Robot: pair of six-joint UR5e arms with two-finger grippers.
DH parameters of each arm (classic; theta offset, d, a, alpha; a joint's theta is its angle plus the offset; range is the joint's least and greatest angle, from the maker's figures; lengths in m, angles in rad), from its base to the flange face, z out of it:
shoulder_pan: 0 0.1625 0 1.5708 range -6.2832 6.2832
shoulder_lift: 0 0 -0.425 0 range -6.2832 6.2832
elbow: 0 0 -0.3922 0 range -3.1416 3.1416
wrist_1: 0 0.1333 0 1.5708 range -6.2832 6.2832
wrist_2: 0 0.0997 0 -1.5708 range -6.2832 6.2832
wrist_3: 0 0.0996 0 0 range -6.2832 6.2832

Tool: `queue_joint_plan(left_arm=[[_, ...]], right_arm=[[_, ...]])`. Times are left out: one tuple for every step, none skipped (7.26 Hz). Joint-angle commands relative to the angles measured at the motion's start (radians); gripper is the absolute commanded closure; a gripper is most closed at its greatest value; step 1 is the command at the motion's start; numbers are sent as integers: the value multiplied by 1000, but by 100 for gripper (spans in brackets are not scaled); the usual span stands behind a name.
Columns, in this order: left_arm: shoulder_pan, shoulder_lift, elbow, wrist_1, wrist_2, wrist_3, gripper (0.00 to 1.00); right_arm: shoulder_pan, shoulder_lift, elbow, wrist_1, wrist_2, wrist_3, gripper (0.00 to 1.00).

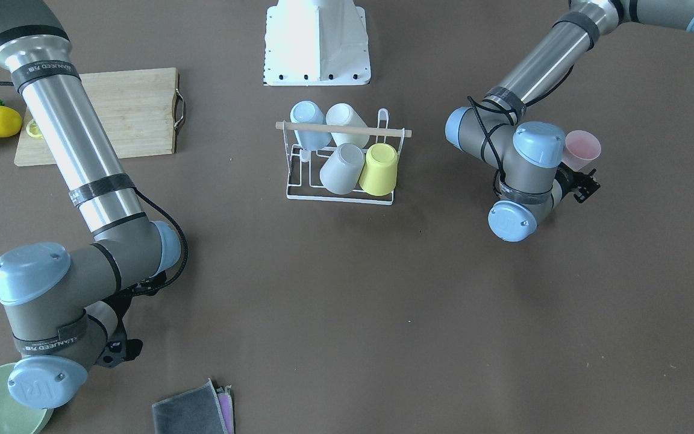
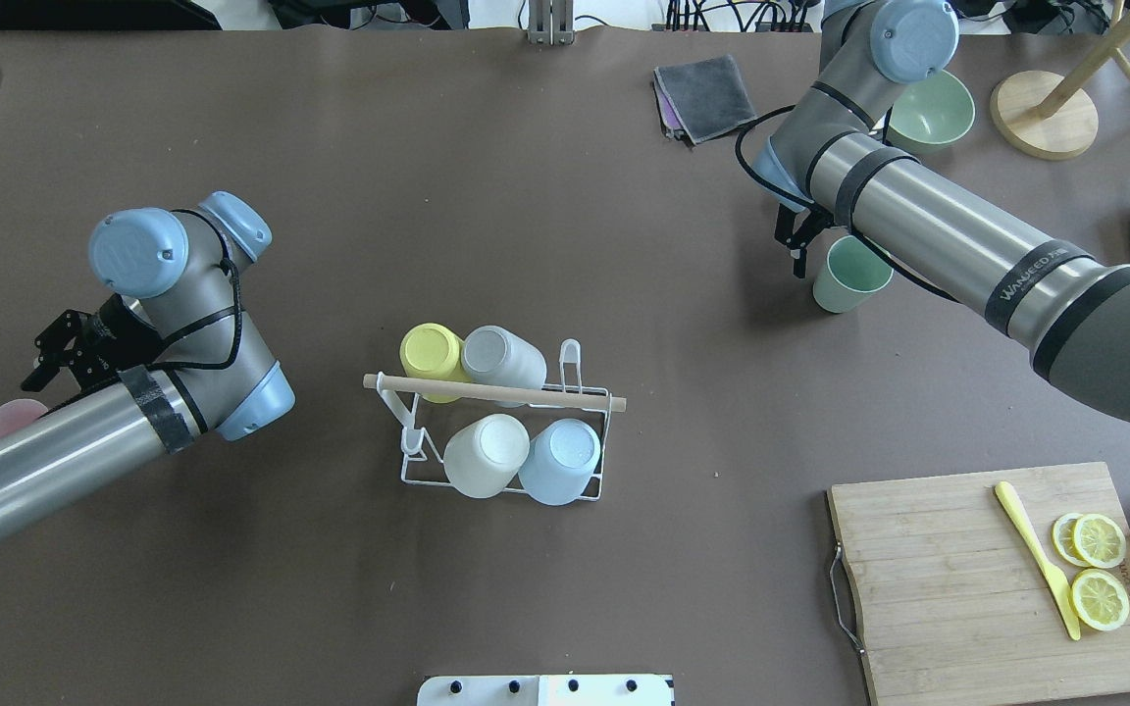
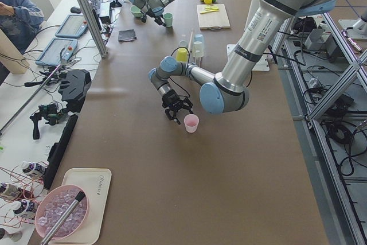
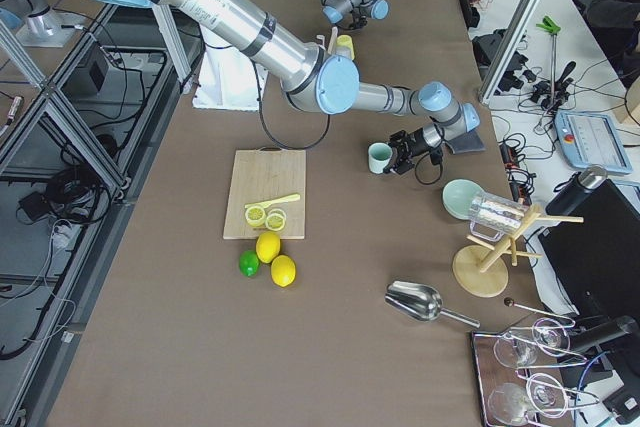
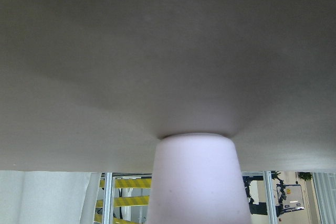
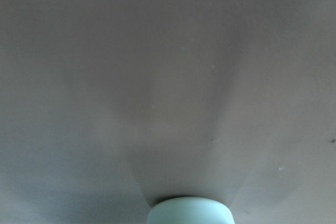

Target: Place cup on cup holder

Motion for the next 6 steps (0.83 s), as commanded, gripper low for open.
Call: queue_joint_plan(left_arm=[[4, 8, -1, 6, 14, 1, 7], [5, 17, -6, 15, 14, 1, 7], [5, 17, -7, 30, 10, 1, 8], [5, 19, -7, 34, 2, -2, 10], [5, 29, -6, 38, -7, -2, 11], [5, 40, -6, 38, -25, -2, 11]], right_arm=[[-9, -1, -1, -24, 0, -1, 0], [-16, -2, -1, -24, -3, -1, 1], [-18, -2, -1, -24, -3, -1, 9], [-18, -2, -1, -24, -11, -3, 38], [-18, -2, -1, -25, -15, -3, 82], [-17, -1, -1, -35, -15, -3, 100]])
